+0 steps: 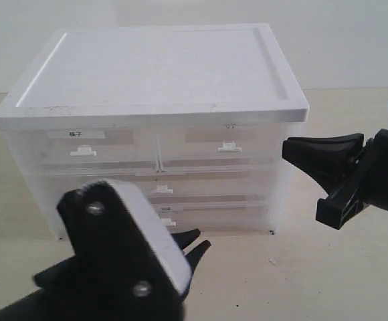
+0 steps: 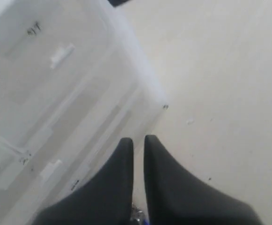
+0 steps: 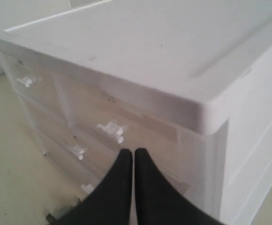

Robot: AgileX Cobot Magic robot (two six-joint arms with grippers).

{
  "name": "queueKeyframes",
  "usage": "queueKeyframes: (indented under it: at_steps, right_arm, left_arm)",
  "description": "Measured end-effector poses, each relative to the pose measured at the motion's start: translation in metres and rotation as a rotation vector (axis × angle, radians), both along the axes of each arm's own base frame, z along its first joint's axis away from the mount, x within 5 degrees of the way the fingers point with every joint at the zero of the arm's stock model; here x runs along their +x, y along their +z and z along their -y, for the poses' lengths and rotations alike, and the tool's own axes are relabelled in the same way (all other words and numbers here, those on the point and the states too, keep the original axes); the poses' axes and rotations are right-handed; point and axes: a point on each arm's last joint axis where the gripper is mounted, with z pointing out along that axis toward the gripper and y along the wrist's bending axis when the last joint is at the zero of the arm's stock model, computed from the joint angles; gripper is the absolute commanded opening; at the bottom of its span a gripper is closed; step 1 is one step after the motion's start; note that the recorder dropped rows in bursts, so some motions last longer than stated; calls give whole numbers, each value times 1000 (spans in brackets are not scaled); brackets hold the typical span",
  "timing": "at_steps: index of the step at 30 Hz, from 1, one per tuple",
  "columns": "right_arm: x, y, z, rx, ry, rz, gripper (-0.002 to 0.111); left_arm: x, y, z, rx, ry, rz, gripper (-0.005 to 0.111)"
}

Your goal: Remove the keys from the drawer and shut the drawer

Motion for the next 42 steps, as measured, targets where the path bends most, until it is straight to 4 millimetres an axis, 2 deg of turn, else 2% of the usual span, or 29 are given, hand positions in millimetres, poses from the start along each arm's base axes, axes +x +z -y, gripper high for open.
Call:
queueKeyframes:
  at_steps: [3,6,12,19,26,42]
  right_arm:
    - [-15,20,4,-25,-20,60,0]
    - [-31,34,8,-31,-43,113,0]
    - [-68,45,19,-8,-128,238,0]
    - [-101,47,28,56,-178,372,0]
    - [-122,45,31,94,-186,460,0]
    - [-124,42,32,137,-186,420,0]
  left_arm:
    - [-15,36,-28,-171,-63,9,5]
    - [-21,61,-58,-320,-93,13,5]
    - [-28,83,-107,-535,-179,-10,5]
    - [-38,89,-145,-670,-343,-16,5]
    - [-45,82,-166,-744,-443,-12,5]
    - [-48,78,-173,-768,-481,-14,5]
